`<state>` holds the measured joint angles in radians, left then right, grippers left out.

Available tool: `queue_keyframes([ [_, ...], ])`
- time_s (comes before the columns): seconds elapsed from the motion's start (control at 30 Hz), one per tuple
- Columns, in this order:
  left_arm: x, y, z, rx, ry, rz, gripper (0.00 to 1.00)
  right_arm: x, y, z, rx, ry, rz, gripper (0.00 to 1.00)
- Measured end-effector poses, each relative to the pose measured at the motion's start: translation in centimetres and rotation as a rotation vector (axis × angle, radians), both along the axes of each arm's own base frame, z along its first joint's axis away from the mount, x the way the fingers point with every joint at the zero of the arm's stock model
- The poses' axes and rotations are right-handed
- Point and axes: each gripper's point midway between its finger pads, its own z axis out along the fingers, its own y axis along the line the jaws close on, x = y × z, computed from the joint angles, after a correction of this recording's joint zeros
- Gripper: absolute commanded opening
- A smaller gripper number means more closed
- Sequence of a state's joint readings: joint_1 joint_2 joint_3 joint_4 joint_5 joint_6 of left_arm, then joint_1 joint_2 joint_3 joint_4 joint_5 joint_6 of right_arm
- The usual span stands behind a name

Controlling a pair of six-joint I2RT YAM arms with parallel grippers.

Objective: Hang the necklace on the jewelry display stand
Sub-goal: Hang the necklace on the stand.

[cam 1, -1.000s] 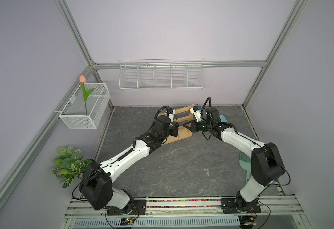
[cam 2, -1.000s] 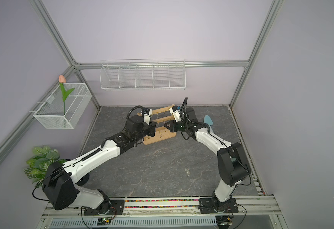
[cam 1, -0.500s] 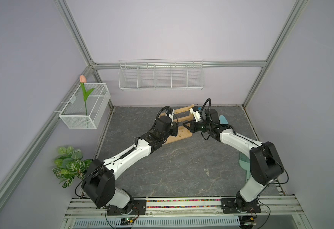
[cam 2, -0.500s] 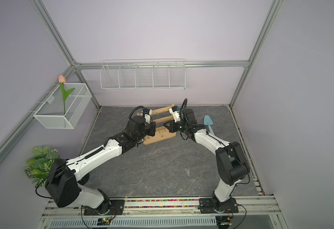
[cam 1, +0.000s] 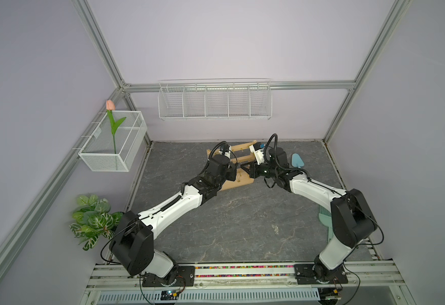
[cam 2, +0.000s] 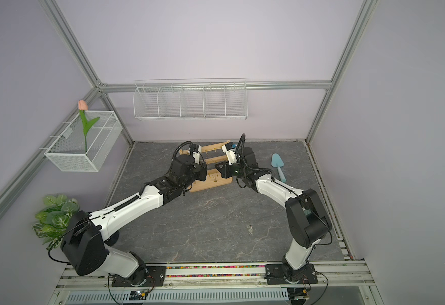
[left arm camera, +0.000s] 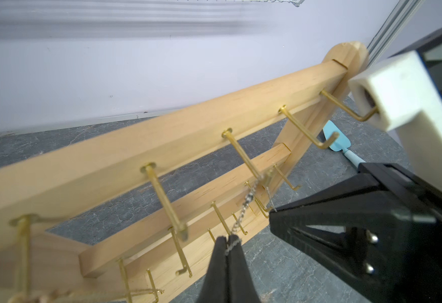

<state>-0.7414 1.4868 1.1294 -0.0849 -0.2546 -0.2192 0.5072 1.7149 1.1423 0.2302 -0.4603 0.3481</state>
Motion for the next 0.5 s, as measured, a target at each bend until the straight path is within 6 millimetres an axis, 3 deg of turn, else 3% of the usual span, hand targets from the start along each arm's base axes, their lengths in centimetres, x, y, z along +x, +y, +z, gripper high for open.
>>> queue_keyframes([
  [0.2,-0.8,-0.7,0.2,-0.001,0.003,-0.019,0.0,-0.5,-0.3,-0.1,-0.014,-0.016,-0.019,0.08],
  [0.5,-1.0,0.5,0.8,-0.005,0.005,0.03,0.0,-1.3,-1.3,0.2,-0.038,-0.08,-0.095,0.08],
])
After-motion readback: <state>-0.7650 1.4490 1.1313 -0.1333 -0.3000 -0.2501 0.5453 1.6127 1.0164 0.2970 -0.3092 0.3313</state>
